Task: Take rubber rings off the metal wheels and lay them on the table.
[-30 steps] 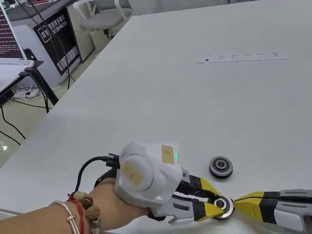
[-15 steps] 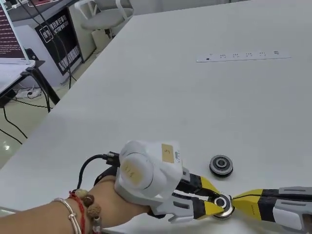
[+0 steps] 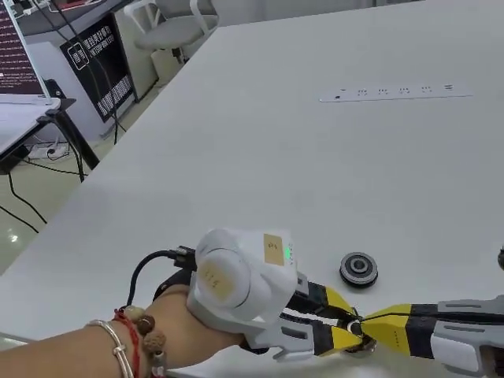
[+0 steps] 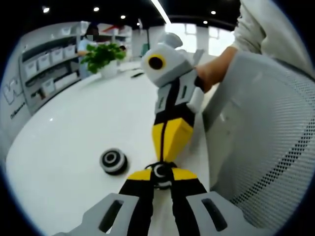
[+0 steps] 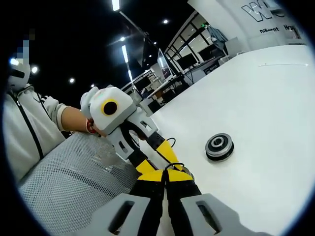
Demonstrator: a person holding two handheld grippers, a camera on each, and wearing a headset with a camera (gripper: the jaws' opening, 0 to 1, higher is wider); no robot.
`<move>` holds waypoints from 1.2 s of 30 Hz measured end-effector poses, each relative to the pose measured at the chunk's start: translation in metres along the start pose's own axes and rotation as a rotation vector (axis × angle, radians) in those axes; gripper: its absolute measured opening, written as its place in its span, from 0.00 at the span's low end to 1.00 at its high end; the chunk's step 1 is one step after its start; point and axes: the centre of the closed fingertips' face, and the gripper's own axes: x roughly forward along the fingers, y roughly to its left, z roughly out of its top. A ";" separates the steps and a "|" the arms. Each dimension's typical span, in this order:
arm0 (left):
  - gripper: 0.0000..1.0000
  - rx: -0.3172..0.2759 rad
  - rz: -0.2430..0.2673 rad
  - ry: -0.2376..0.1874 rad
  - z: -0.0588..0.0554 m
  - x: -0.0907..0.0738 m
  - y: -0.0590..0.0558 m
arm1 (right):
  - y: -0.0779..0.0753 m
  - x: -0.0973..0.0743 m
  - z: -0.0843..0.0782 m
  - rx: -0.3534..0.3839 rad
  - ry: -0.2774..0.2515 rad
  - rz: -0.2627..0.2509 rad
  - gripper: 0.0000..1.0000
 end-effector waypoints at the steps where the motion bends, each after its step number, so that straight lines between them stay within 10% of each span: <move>1: 0.13 0.000 0.000 0.000 0.000 0.000 0.000 | -0.001 0.001 0.000 -0.018 0.006 -0.007 0.00; 21: 0.16 -0.013 -0.013 0.019 0.007 -0.001 -0.004 | -0.012 -0.010 -0.005 0.008 0.028 -0.065 0.00; 36: 0.43 0.016 -0.080 0.003 0.031 -0.027 -0.020 | -0.009 -0.040 0.007 0.007 -0.006 -0.147 0.00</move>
